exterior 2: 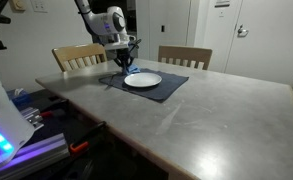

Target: Use the blue towel to wipe the white plate

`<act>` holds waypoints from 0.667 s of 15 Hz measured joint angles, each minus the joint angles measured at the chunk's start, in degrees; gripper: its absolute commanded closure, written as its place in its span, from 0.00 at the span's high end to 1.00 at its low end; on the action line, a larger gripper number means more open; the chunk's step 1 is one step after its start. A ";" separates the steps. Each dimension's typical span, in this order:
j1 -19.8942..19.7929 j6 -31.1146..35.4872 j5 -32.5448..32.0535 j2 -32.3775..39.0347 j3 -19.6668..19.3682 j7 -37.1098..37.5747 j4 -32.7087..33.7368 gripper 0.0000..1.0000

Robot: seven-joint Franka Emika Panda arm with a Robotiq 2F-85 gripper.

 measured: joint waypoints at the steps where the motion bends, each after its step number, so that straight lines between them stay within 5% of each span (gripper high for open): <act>1: 0.15 -0.03 -0.20 -0.08 -0.18 0.30 -0.03 0.03; 10: 0.65 -1.81 -0.85 -2.04 -0.90 1.91 -0.12 0.03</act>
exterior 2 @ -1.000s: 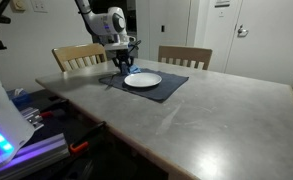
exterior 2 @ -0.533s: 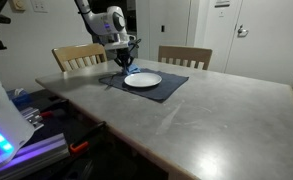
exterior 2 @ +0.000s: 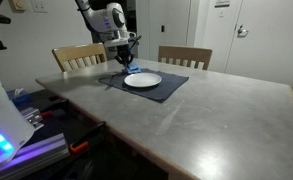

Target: Use the blue towel to wipe the white plate

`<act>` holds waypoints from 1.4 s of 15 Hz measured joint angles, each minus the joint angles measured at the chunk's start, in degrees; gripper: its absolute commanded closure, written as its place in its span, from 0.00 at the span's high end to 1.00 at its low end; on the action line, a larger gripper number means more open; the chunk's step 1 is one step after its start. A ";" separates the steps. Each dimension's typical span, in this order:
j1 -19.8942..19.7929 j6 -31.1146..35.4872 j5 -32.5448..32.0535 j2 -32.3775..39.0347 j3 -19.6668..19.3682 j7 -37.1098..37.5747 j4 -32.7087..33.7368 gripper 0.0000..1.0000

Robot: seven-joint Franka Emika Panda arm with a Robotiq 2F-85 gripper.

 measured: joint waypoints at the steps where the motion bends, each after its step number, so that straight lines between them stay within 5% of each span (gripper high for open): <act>1: -0.08 -0.79 0.00 -0.49 0.00 0.00 0.00 0.03; 11: -5.84 -7.61 2.12 -4.48 0.85 -8.21 0.14 0.03; 21: -9.08 -22.84 2.53 -8.33 1.08 -12.64 0.44 0.03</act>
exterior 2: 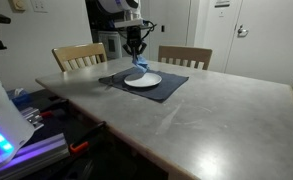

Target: Use the blue towel to wipe the white plate

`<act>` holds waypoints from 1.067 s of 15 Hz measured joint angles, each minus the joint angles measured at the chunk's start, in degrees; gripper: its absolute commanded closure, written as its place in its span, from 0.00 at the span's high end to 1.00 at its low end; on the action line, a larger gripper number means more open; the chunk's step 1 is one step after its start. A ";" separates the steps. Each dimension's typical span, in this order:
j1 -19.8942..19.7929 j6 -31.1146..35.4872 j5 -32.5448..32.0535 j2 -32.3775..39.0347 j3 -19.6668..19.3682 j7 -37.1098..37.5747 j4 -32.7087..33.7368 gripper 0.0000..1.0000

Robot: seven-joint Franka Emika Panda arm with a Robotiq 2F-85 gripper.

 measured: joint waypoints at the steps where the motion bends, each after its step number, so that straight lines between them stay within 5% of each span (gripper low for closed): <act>1: -0.02 -1.08 -0.01 -0.24 0.00 0.00 0.05 0.03; 7: 0.06 -8.93 -0.09 -0.73 0.16 0.45 -0.87 0.03; 16: 0.09 -7.82 0.12 -1.04 0.98 5.63 -6.30 0.03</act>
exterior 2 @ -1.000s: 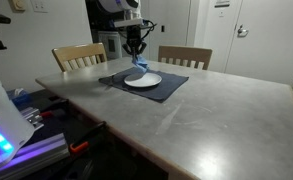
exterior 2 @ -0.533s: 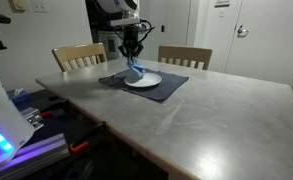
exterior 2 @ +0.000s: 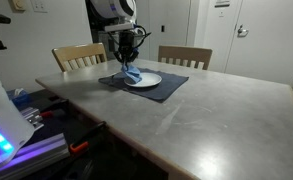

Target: Use the blue towel to wipe the white plate

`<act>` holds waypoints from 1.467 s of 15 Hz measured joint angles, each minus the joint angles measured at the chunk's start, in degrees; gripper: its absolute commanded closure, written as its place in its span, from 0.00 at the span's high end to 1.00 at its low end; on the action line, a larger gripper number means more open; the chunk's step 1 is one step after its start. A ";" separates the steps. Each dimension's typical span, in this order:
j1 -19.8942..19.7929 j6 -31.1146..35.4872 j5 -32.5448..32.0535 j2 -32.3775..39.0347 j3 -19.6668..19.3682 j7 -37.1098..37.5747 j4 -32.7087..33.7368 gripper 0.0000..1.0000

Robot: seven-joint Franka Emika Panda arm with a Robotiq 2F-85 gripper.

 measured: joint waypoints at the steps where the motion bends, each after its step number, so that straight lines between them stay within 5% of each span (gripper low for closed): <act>1: -0.03 0.43 0.00 0.00 0.00 0.77 -0.54 0.03; 22: -3.55 6.45 6.10 5.96 -0.09 -5.05 1.26 0.03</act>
